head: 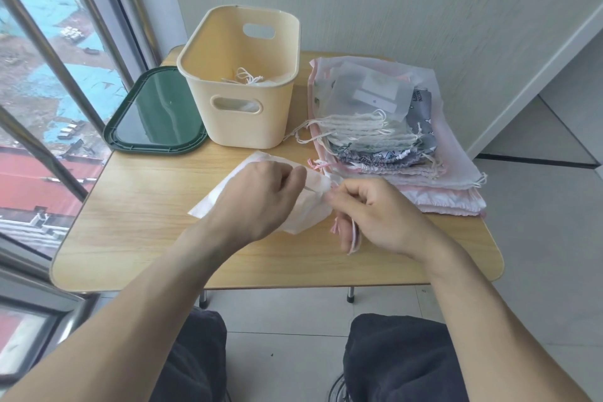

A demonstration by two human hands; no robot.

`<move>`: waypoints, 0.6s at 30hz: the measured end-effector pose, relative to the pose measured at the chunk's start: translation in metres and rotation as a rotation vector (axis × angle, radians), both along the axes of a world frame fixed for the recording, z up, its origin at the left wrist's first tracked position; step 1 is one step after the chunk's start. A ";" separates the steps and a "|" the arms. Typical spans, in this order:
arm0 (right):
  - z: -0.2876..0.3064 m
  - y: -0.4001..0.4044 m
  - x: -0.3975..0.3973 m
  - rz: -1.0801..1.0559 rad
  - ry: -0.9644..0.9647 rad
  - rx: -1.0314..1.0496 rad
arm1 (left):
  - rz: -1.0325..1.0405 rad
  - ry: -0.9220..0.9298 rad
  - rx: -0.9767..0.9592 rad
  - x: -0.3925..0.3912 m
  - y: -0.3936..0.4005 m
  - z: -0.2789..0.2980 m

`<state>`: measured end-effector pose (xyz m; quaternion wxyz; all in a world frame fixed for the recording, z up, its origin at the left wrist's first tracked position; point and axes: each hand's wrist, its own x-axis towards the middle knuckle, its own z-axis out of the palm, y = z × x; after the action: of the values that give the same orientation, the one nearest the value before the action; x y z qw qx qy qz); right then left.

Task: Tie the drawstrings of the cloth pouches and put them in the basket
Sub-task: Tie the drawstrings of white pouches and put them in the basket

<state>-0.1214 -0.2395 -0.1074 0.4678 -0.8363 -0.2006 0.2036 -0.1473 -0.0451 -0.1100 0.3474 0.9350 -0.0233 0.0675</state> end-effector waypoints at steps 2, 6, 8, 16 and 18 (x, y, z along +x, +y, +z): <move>0.003 -0.001 0.001 -0.086 0.012 0.073 | 0.048 0.019 -0.130 0.001 0.001 0.003; 0.006 -0.001 0.002 -0.139 0.129 0.146 | 0.136 0.057 -0.638 0.006 0.005 0.009; 0.004 0.001 0.002 -0.115 0.125 0.111 | 0.101 0.104 -0.835 0.006 0.007 0.013; -0.004 0.017 -0.011 0.065 0.090 -0.074 | -0.185 0.304 -0.769 0.003 0.004 0.010; -0.003 0.017 -0.011 0.071 0.070 -0.115 | -0.206 0.304 -0.711 0.002 0.004 0.007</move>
<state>-0.1321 -0.2228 -0.1100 0.4184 -0.8465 -0.2015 0.2602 -0.1449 -0.0408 -0.1033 0.6538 0.7485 -0.0405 -0.1029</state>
